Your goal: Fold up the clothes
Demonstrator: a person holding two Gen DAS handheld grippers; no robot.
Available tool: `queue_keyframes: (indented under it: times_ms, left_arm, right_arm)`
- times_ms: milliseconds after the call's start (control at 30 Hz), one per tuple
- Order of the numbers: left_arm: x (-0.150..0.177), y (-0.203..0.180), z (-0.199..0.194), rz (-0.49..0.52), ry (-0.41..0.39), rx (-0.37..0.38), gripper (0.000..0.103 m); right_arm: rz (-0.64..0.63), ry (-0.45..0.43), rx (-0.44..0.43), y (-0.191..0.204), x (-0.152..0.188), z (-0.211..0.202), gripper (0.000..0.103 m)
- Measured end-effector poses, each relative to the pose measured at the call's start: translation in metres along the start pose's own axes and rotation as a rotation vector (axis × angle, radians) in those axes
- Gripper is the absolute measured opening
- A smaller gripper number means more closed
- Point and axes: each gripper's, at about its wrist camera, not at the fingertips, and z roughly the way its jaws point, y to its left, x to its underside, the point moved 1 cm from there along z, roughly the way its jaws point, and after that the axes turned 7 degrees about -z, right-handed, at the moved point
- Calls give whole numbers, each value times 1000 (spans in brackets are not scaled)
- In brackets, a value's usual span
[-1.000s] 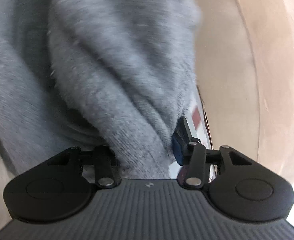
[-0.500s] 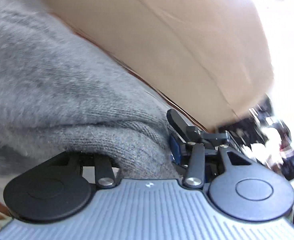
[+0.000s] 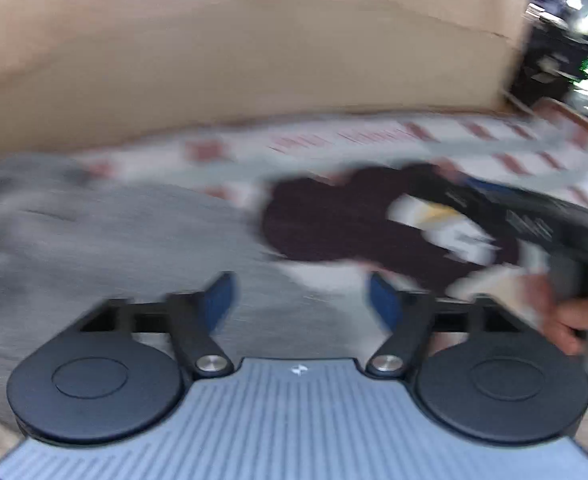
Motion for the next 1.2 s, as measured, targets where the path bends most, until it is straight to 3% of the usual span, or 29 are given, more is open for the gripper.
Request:
queue_keyframes:
  times_ms: [100, 200, 367, 433, 500, 633, 767, 867, 967, 1133, 1200]
  left_arm:
    - [-6, 49, 1, -42, -51, -243, 98]
    - [-5, 97, -6, -175, -72, -424, 96]
    - [4, 163, -16, -413, -135, -513, 97]
    - [9, 189, -8, -537, -109, -566, 99]
    - [15, 216, 2, -660, -27, -596, 99]
    - [29, 256, 18, -928, -6, -589, 99]
    - [38, 269, 44, -1106, 28, -526, 100]
    - [33, 260, 59, -1039, 56, -488, 100]
    - [30, 258, 69, -999, 60, -510, 100]
    - [41, 274, 91, -1133, 88, -489, 102]
    - [35, 268, 93, -1084, 89, -485, 90]
  right_arm:
    - [-136, 34, 0, 32, 6, 19, 77]
    - [-265, 71, -38, 65, 7, 36, 77]
    - [-377, 114, -187, 99, -1, 60, 77]
    - [-345, 153, -237, 106, -5, 67, 77]
    - [-267, 240, -294, 106, -7, 80, 76]
    - [-233, 324, -352, 112, -9, 97, 74]
    - [-328, 314, -341, 116, -7, 92, 74]
    - [-403, 366, -253, 107, 11, 92, 74]
    - [-393, 390, -206, 87, 21, 94, 74]
    - [-189, 355, -271, 60, 9, 94, 73]
    - [-169, 345, -290, 57, 9, 92, 73]
